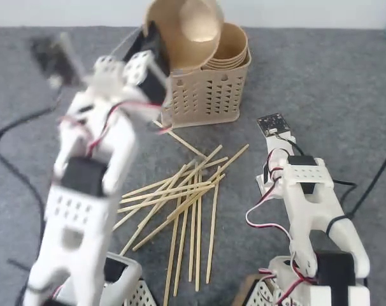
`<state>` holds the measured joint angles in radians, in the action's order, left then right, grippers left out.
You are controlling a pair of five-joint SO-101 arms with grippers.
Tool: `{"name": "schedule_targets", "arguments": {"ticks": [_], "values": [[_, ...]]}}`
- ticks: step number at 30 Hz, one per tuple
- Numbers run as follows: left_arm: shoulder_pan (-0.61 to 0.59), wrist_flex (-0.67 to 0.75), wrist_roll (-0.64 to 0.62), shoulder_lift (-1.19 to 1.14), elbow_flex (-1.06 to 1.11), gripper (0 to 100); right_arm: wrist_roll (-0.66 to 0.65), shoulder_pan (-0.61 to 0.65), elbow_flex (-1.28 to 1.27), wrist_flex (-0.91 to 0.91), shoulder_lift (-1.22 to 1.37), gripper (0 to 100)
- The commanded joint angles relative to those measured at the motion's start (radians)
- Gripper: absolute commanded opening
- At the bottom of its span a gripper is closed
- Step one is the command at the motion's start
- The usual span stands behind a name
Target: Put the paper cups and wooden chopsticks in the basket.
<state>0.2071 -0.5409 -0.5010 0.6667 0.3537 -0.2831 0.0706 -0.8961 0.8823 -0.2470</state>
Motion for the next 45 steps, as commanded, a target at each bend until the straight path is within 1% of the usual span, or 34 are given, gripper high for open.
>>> {"name": "schedule_targets", "arguments": {"ticks": [1, 5, 8, 11, 14, 18, 23, 26, 33, 35, 42, 45], "values": [[0.003, 0.037, 0.014, -0.235, -0.206, 1, -0.014, 0.010, 0.009, -0.002, -0.005, 0.8], [0.009, -0.052, 0.000, -0.428, -0.395, 1, -0.014, 0.010, 0.009, -0.004, -0.005, 0.8], [0.008, -0.137, -0.066, -0.551, -0.541, 1, -0.014, 0.010, 0.009, -0.012, -0.005, 0.8], [0.005, -0.232, -0.068, -0.671, -0.690, 1, -0.014, 0.010, 0.009, -0.012, -0.005, 0.8], [0.002, -0.252, -0.072, -0.799, -0.805, 1, -0.014, 0.010, 0.009, -0.012, -0.005, 0.8], [-0.005, -0.253, -0.072, -0.913, -0.875, 1, -0.014, 0.010, 0.009, -0.012, -0.005, 0.8], [-0.005, -0.255, -0.074, -0.947, -0.878, 1, -0.014, 0.010, 0.009, -0.012, -0.005, 0.8], [-0.002, -0.298, -0.074, -0.947, -0.897, 1, -0.014, 0.008, 0.009, -0.012, -0.005, 0.8], [-0.002, -0.571, -0.074, -0.948, -1.064, 1, -0.014, 0.008, 0.009, -0.013, -0.005, 0.8], [-0.002, -0.624, -0.069, -0.954, -1.090, 1, -0.014, 0.008, 0.009, -0.013, -0.005, 0.8], [-0.003, -0.643, -0.055, -0.959, -1.084, 1, -0.014, 0.008, 0.009, -0.013, -0.005, 0.8], [-0.003, -0.640, 0.026, -0.957, -1.075, 2, -0.014, 0.007, 0.009, -0.013, -0.005, 0.8]]}}
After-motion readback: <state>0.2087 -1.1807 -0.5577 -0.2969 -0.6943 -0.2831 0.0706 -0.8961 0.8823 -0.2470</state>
